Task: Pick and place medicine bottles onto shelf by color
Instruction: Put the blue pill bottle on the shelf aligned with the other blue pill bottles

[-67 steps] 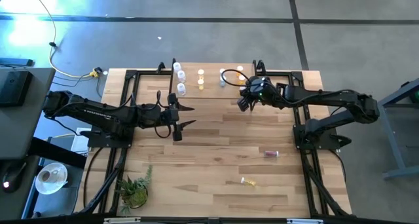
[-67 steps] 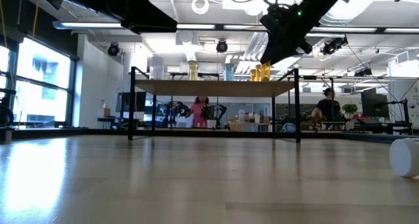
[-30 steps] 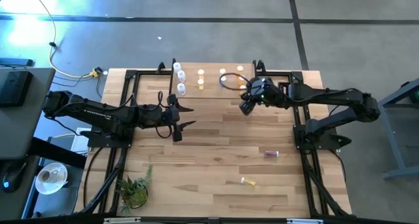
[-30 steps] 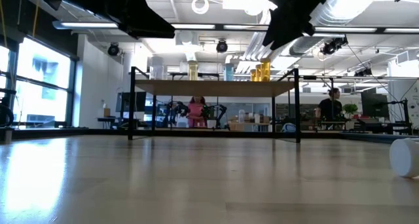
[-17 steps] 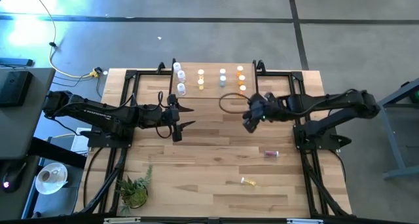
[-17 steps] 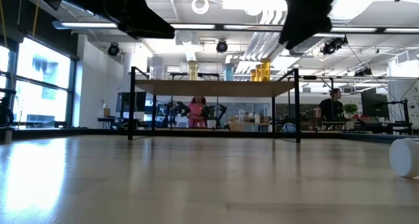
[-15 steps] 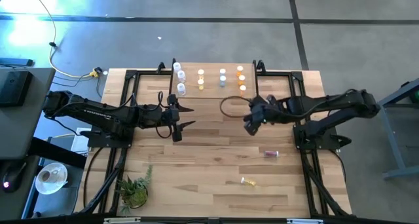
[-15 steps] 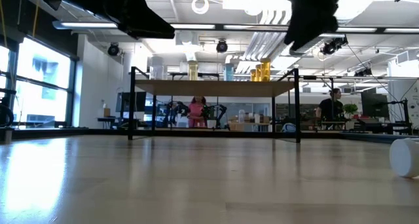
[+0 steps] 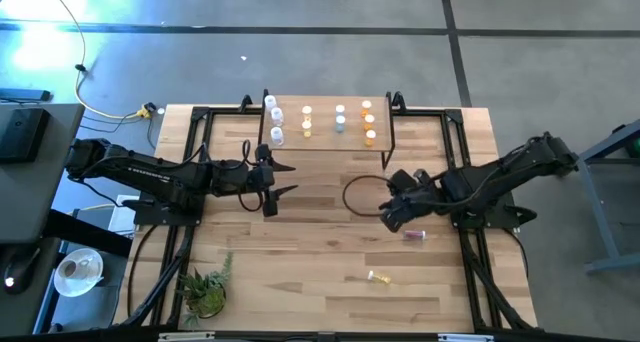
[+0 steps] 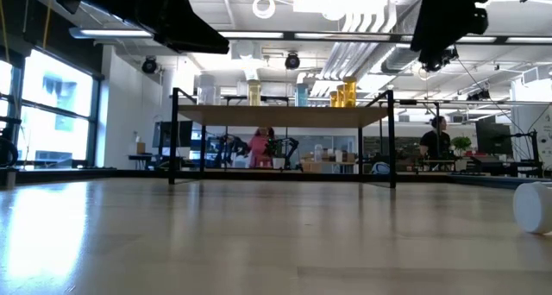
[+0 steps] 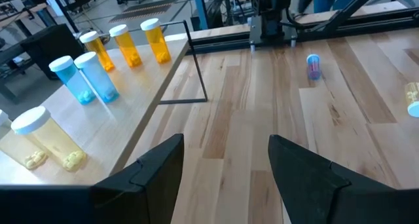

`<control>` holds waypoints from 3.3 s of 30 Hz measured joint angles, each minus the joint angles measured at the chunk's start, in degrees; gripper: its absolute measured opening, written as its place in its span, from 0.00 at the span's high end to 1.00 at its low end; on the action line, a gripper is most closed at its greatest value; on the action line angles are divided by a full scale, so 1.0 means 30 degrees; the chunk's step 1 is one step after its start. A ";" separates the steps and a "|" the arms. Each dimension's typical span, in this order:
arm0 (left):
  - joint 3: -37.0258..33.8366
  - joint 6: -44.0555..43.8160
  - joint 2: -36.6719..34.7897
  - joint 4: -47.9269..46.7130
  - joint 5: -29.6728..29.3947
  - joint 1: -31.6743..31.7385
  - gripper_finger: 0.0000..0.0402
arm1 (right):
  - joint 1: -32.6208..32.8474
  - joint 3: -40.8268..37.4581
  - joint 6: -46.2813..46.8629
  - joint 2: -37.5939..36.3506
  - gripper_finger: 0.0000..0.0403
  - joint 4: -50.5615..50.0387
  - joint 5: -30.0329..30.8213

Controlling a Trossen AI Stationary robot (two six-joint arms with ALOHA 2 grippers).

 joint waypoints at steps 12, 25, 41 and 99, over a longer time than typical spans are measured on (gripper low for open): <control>0.0000 0.1157 0.0000 0.0841 0.0000 0.0029 0.47 | 0.2238 -0.0007 0.4446 0.2219 0.57 -0.1601 -0.2467; 0.0000 0.1304 0.0000 0.1778 0.0000 0.0029 0.47 | 0.2612 -0.0007 0.2939 0.6026 0.57 -0.2720 -0.5720; 0.0000 0.0656 0.0007 0.1800 -0.0007 0.0029 0.47 | 0.2233 -0.0015 -0.1249 0.8645 0.57 -0.4374 -0.7770; 0.0000 0.1803 0.0007 0.0160 0.1517 0.1945 0.47 | -0.0448 -0.2902 -0.3698 0.8587 0.79 0.2411 -0.9817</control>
